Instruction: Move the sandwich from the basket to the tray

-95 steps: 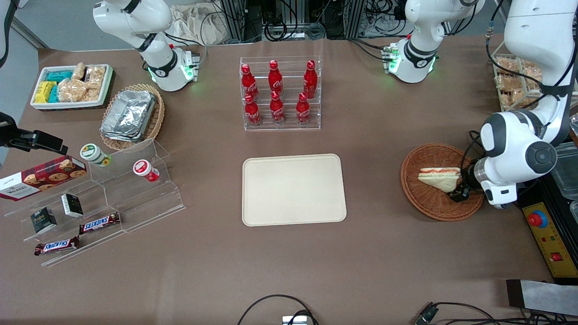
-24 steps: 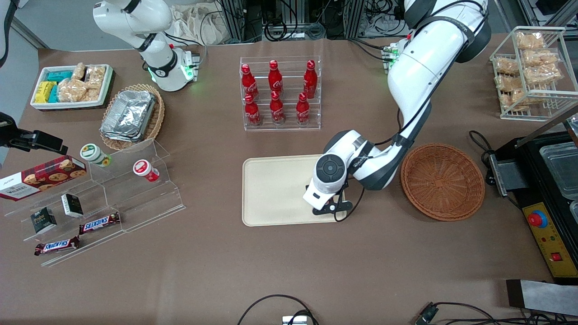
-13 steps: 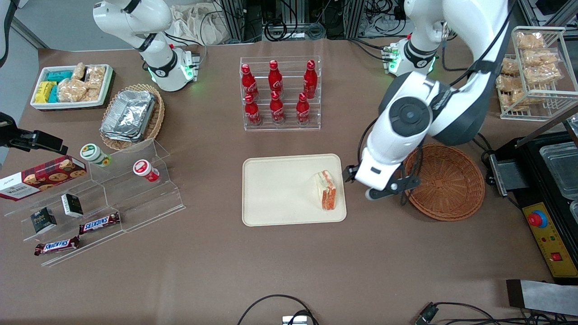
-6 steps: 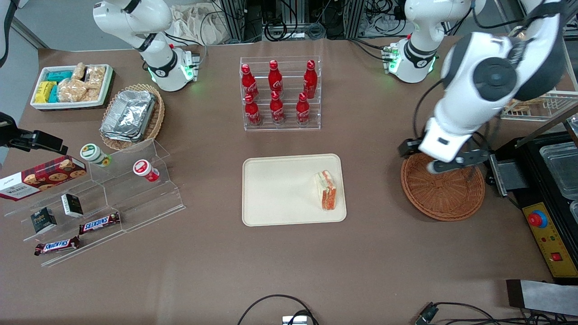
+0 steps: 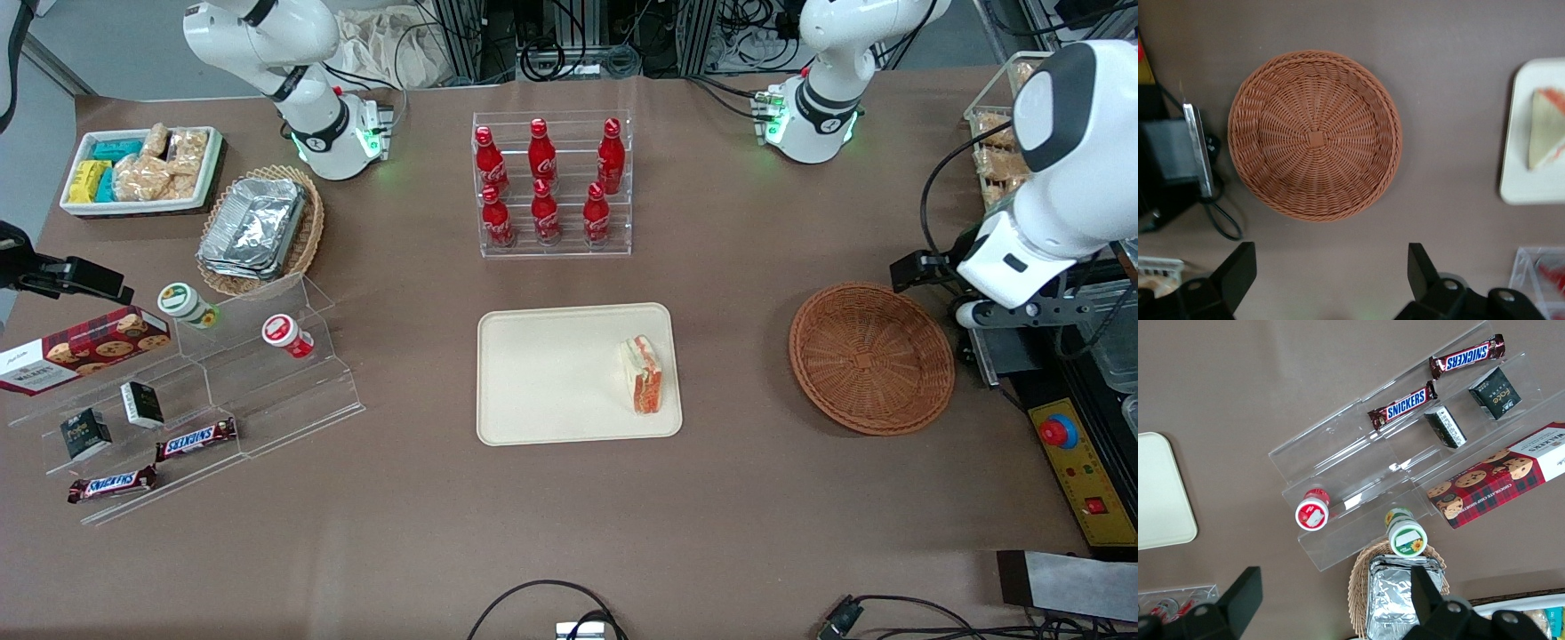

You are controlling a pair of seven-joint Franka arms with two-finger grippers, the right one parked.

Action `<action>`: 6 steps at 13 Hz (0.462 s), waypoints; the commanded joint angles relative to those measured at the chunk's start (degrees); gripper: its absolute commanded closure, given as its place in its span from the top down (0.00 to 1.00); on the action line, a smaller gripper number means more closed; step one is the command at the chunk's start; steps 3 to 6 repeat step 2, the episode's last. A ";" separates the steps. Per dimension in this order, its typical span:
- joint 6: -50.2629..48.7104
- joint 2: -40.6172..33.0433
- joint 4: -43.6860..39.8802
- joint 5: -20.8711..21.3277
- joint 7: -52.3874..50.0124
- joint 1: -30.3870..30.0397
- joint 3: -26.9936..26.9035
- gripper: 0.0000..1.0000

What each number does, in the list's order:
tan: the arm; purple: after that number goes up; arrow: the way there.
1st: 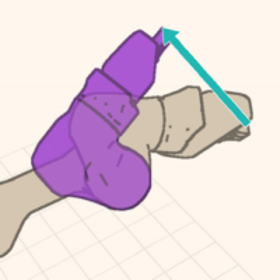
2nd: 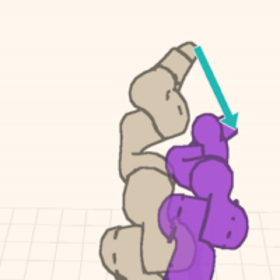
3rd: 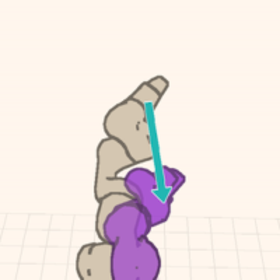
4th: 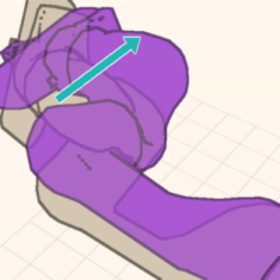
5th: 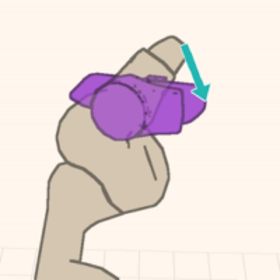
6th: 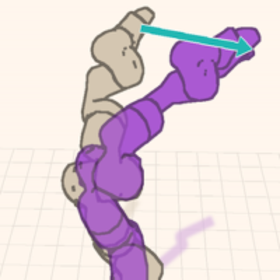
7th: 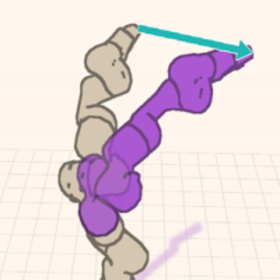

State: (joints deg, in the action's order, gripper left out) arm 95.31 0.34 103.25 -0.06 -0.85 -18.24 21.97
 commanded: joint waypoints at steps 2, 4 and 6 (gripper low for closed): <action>-6.36 4.48 -8.84 0.32 6.83 -1.19 -0.26 1.00; -6.36 4.48 -8.84 0.32 6.83 -1.19 -0.26 1.00; -6.36 4.48 -8.84 0.32 6.83 -1.19 -0.26 1.00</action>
